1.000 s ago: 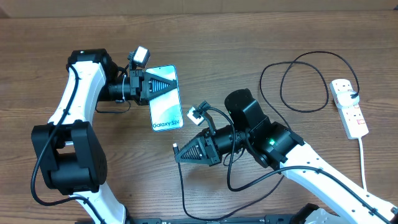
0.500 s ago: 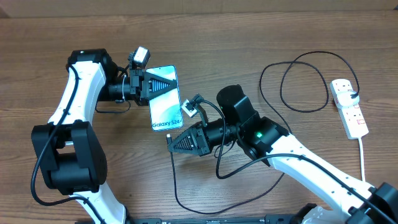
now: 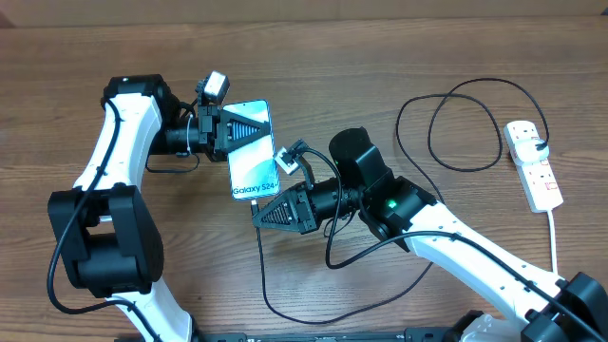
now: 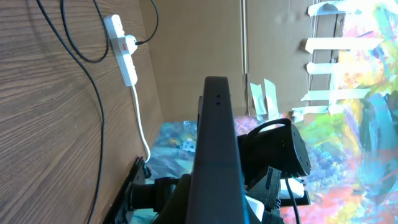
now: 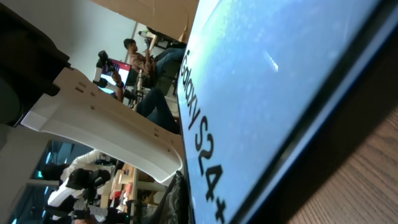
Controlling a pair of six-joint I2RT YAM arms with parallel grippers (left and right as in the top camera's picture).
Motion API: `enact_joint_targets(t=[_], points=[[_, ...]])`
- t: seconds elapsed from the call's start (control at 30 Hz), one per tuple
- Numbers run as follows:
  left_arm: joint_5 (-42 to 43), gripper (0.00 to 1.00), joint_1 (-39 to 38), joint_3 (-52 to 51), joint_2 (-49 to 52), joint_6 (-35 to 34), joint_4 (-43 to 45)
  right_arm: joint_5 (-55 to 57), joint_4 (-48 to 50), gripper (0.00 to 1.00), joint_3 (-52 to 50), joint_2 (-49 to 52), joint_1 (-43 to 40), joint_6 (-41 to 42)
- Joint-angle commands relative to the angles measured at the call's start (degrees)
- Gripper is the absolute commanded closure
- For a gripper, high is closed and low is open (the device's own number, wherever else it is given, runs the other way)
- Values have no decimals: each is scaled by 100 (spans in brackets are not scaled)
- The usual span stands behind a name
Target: Plug charger to phone and switch on socket
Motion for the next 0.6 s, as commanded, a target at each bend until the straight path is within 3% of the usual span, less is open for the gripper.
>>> enact_joint_targets(t=[0.0, 0.57], points=[[271, 96, -81, 127, -125, -11, -22, -92, 37, 96, -31, 31, 11, 68], [262, 96, -81, 127, -125, 28, -20, -562, 35, 96, -31, 31, -407, 157]])
